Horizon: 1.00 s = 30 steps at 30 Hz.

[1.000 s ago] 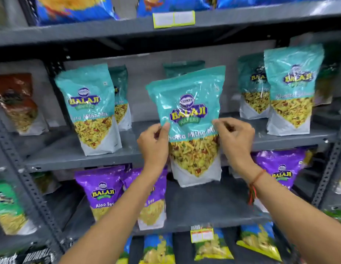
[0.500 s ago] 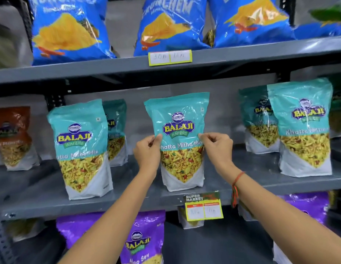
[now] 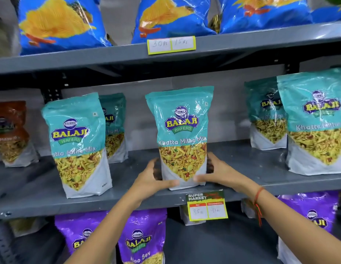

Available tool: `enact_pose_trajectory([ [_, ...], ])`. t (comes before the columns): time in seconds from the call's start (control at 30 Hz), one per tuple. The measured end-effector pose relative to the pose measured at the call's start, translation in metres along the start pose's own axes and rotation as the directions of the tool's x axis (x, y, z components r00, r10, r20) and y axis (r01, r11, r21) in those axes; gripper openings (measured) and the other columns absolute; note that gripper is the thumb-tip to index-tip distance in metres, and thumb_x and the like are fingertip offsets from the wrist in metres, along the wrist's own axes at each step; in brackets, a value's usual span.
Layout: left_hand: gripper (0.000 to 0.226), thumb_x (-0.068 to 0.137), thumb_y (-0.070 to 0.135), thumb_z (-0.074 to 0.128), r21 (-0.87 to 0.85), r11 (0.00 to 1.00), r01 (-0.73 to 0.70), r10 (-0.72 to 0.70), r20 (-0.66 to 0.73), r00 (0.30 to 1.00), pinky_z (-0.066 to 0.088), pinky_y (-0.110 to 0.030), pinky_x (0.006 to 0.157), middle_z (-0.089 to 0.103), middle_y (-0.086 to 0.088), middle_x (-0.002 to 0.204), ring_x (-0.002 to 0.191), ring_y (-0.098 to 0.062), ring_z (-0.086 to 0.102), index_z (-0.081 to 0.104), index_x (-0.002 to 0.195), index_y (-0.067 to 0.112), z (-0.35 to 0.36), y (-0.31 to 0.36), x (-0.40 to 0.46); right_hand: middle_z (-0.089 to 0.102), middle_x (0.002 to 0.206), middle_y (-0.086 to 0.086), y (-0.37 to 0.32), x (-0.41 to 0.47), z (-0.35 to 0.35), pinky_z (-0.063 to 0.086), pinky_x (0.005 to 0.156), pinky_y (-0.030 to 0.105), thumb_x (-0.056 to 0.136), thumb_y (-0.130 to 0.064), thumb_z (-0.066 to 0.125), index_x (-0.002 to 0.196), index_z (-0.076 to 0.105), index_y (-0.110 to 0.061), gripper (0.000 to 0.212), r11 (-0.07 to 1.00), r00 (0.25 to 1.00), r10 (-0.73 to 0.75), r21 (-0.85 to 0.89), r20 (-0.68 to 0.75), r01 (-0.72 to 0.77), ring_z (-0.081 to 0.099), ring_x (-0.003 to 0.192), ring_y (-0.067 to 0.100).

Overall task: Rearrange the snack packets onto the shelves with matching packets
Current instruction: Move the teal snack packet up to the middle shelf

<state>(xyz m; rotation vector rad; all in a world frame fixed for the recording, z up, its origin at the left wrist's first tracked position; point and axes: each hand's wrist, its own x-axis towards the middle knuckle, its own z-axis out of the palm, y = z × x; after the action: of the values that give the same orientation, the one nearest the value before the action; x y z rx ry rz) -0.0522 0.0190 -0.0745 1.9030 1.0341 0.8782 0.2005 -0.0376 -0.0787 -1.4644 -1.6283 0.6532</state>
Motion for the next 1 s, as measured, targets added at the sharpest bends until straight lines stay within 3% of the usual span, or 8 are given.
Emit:
enact_pose_trajectory([
  [0.07, 0.105, 0.040, 0.058, 0.087, 0.116, 0.993, 0.022, -0.019, -0.026, 0.999, 0.054, -0.035, 0.094, 0.068, 0.011, 0.111, 0.102, -0.008, 0.066, 0.039, 0.131, 0.036, 0.005, -0.005, -0.003, 0.058, 0.133, -0.016, -0.005, -0.001, 0.002, 0.047, 0.104, 0.031, 0.058, -0.052, 0.087, 0.141, 0.030, -0.036, 0.103, 0.991, 0.999, 0.003, -0.132, 0.049, 0.003, 0.058, 0.118, 0.006],
  [0.17, 0.091, 0.042, 0.058, 0.086, 0.194, 0.981, 0.006, 0.012, -0.091, 0.996, 0.056, -0.041, 0.092, 0.069, 0.010, 0.114, 0.102, -0.012, 0.067, 0.044, 0.121, 0.037, 0.012, -0.002, 0.001, 0.056, 0.136, -0.016, -0.009, 0.000, 0.005, 0.047, 0.103, 0.030, 0.057, -0.051, 0.088, 0.143, 0.028, -0.036, 0.106, 0.988, 0.999, -0.015, -0.152, 0.038, 0.020, 0.057, 0.120, 0.008],
  [0.5, 0.088, 0.051, 0.046, 0.088, 0.173, 0.985, -0.016, 0.030, -0.077, 0.997, 0.051, -0.038, 0.096, 0.064, 0.005, 0.127, 0.115, -0.018, 0.061, 0.045, 0.127, 0.030, 0.038, 0.013, 0.023, 0.059, 0.134, -0.014, 0.002, -0.001, -0.017, 0.048, 0.104, 0.034, 0.051, -0.052, 0.090, 0.139, 0.036, -0.037, 0.104, 0.989, 0.998, 0.022, -0.146, -0.055, -0.029, 0.057, 0.120, 0.010],
  [0.8, 0.090, 0.049, 0.048, 0.088, 0.157, 0.987, -0.019, 0.024, -0.032, 0.999, 0.051, -0.042, 0.099, 0.062, 0.004, 0.130, 0.116, -0.018, 0.060, 0.045, 0.126, 0.030, 0.040, 0.015, 0.027, 0.059, 0.135, -0.013, 0.011, 0.000, -0.020, 0.046, 0.106, 0.036, 0.050, -0.049, 0.092, 0.140, 0.036, -0.035, 0.107, 0.994, 0.997, 0.046, -0.100, -0.060, -0.052, 0.057, 0.121, 0.010],
  [0.93, 0.104, 0.045, 0.057, 0.087, 0.161, 0.986, -0.043, 0.053, -0.062, 0.997, 0.052, -0.043, 0.098, 0.064, 0.003, 0.129, 0.114, -0.017, 0.062, 0.036, 0.133, 0.035, 0.037, 0.014, 0.018, 0.060, 0.132, -0.008, 0.014, -0.010, -0.015, 0.050, 0.095, 0.021, 0.056, -0.035, 0.093, 0.140, 0.036, -0.026, 0.102, 1.000, 0.991, 0.021, 0.019, -0.131, -0.019, 0.059, 0.118, 0.007],
  [1.0, 0.102, 0.052, 0.050, 0.088, 0.153, 0.984, -0.086, 0.105, -0.118, 0.987, 0.051, -0.042, 0.099, 0.063, 0.002, 0.129, 0.113, -0.016, 0.063, 0.036, 0.138, 0.032, 0.035, 0.015, 0.009, 0.056, 0.139, -0.006, 0.013, -0.021, -0.010, 0.048, 0.098, 0.018, 0.060, -0.035, 0.091, 0.145, 0.034, -0.024, 0.103, 0.993, 0.974, -0.015, 0.113, -0.228, 0.042, 0.056, 0.121, 0.004],
])
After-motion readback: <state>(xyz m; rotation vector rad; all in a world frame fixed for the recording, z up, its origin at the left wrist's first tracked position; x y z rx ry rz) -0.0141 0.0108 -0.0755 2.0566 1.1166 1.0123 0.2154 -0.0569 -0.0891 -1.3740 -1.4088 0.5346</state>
